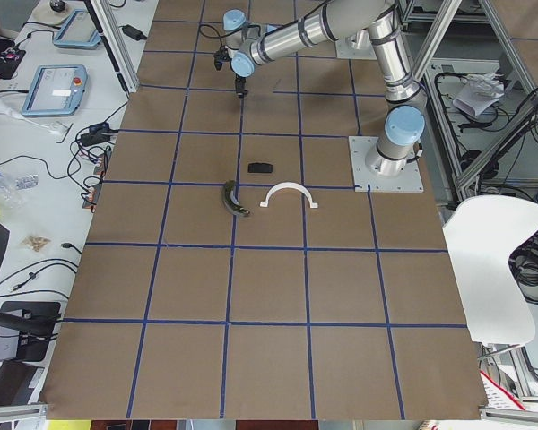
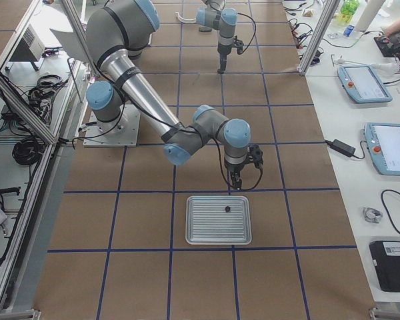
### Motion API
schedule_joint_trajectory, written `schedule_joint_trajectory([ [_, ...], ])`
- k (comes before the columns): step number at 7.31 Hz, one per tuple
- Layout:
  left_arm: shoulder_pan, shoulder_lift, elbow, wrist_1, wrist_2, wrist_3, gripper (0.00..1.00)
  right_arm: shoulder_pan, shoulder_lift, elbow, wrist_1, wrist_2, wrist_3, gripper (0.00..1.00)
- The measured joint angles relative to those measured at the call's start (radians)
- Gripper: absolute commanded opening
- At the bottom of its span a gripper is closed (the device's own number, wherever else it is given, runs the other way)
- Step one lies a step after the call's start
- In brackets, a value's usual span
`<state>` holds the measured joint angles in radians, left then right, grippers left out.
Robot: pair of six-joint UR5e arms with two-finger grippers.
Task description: Place bearing gear from tray to pile
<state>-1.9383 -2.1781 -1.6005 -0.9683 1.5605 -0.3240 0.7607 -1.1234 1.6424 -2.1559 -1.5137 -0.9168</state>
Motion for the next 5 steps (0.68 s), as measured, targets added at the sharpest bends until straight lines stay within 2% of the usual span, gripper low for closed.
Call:
schedule_joint_trajectory([
  [1, -0.002, -0.004, 0.0, 0.006, 0.0, -0.002, 0.26, -0.05, 0.039, -0.004, -0.025, 0.004, -0.049, 1.0],
  [2, -0.004, -0.004, -0.001, 0.009, -0.001, -0.002, 0.1, -0.087, 0.078, -0.009, -0.044, 0.008, -0.085, 1.0],
  [3, -0.006, -0.003, -0.001, 0.01, -0.002, -0.001, 0.01, -0.105, 0.107, -0.017, -0.053, 0.009, -0.1, 0.9],
  [5, -0.007, 0.004, -0.001, 0.01, -0.003, 0.004, 0.0, -0.115, 0.144, -0.06, -0.046, 0.011, -0.109, 0.82],
])
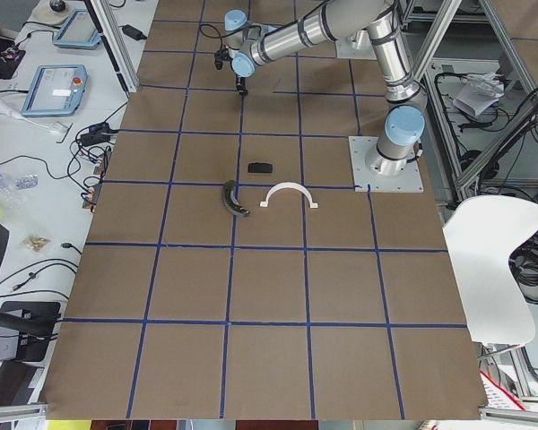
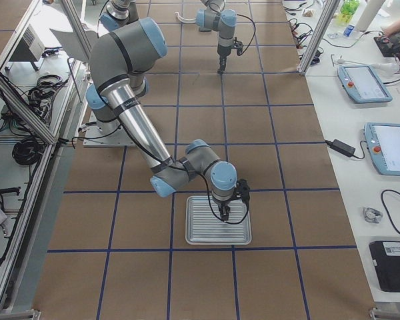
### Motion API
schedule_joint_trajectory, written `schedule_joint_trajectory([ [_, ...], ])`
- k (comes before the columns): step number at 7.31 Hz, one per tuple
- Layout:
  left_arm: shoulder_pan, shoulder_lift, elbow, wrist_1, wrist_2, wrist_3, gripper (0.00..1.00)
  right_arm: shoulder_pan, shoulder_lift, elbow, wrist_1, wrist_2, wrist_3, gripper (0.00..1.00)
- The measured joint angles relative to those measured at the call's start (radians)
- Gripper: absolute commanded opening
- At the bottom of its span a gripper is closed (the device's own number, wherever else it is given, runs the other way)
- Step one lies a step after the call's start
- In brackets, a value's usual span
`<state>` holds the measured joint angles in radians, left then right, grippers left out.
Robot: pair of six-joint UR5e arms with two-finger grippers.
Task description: Place bearing gear from tray to pile
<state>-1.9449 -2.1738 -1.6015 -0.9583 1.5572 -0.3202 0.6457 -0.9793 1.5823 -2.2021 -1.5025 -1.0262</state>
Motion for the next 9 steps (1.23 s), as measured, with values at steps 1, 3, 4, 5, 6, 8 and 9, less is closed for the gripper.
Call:
schedule_joint_trajectory([
  [1, 0.001, 0.003, 0.0, 0.0, 0.0, 0.003, 0.0, -0.001, 0.015, -0.013, 0.001, 0.0, -0.001, 0.78],
  [3, 0.006, 0.017, 0.012, -0.008, 0.001, 0.011, 0.0, -0.001, 0.028, -0.017, -0.002, 0.003, 0.002, 0.62],
  [4, 0.017, 0.029, 0.022, -0.015, 0.001, 0.024, 0.0, 0.001, 0.03, -0.015, -0.003, 0.004, 0.005, 0.56],
  [5, 0.044, 0.049, 0.037, -0.045, -0.002, 0.062, 0.0, 0.003, 0.032, -0.013, -0.003, 0.005, 0.008, 0.56],
  [6, 0.092, 0.08, 0.053, -0.112, -0.007, 0.127, 0.0, 0.006, 0.033, -0.013, -0.004, 0.012, 0.011, 0.51],
  [8, 0.226, 0.155, 0.052, -0.259, -0.004, 0.299, 0.0, 0.009, 0.034, -0.014, -0.006, 0.04, 0.013, 0.42],
  [9, 0.309, 0.184, 0.042, -0.317, 0.001, 0.412, 0.0, 0.013, 0.034, -0.015, -0.007, 0.047, 0.014, 0.42],
])
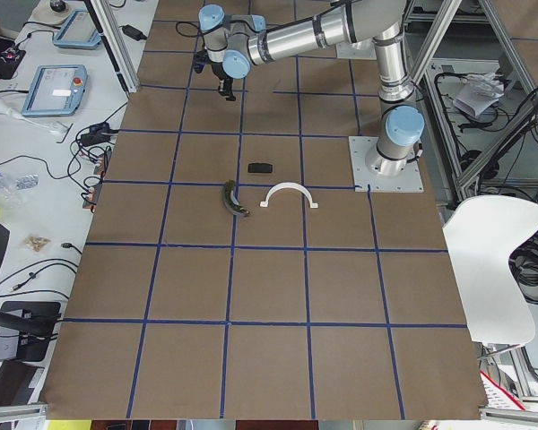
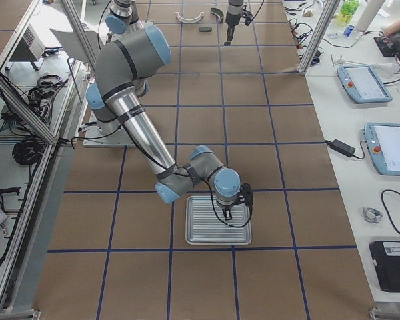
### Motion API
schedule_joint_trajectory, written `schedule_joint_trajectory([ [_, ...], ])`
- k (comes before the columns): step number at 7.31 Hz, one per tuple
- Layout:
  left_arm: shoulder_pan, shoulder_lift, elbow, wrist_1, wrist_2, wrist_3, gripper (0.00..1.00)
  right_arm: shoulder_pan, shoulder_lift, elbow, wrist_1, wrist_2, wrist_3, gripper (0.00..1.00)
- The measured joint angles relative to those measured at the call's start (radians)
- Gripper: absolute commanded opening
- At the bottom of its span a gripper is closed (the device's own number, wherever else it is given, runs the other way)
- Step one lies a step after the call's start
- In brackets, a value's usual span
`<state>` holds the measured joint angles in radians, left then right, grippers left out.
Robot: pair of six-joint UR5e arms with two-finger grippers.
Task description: Place bearing gear from tray to pile
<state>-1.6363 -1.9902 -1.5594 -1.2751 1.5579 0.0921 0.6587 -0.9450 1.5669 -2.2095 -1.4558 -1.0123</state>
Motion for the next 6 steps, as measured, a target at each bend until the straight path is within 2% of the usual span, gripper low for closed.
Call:
schedule_joint_trajectory([
  [1, 0.08, 0.024, -0.026, -0.035, 0.019, 0.106, 0.0, 0.003, 0.0, -0.002, -0.002, 0.004, 0.0, 0.42],
  [4, 0.288, 0.074, -0.15, -0.009, 0.087, 0.385, 0.0, 0.007, 0.012, -0.004, -0.042, 0.017, -0.001, 0.11],
  [6, 0.415, 0.078, -0.223, 0.03, 0.09, 0.503, 0.0, 0.009, 0.012, -0.005, -0.053, 0.013, 0.001, 0.04],
])
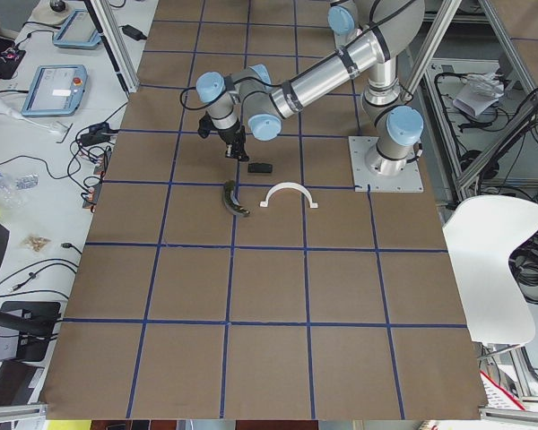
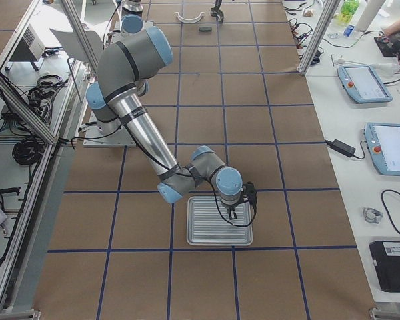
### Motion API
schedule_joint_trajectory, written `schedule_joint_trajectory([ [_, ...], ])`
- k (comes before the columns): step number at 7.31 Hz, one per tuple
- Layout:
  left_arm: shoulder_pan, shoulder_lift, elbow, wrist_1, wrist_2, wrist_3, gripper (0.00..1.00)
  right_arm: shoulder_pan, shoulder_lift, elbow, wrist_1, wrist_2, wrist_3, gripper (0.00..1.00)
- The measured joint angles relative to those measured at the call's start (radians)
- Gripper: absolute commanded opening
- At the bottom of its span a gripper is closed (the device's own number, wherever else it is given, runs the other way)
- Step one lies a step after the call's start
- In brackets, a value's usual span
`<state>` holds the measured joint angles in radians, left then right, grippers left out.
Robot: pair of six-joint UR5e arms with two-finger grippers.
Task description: Place bearing gear from tray to pile
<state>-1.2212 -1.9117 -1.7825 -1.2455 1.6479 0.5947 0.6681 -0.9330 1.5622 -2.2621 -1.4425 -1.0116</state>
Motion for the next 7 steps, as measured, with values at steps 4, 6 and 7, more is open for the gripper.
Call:
schedule_joint_trajectory([
  [4, 0.069, 0.002, -0.171, 0.241, -0.008, 0.055, 1.0, 0.089, -0.144, 0.009, 0.09, -0.027, 0.059, 0.04],
  [6, 0.061, 0.023, -0.164, 0.234, -0.031, 0.05, 1.0, 0.261, -0.254, 0.039, 0.157, -0.037, 0.248, 0.04],
  [7, 0.039, 0.048, -0.135, 0.181, -0.051, 0.025, 1.0, 0.37, -0.294, 0.066, 0.164, -0.041, 0.392, 0.04],
])
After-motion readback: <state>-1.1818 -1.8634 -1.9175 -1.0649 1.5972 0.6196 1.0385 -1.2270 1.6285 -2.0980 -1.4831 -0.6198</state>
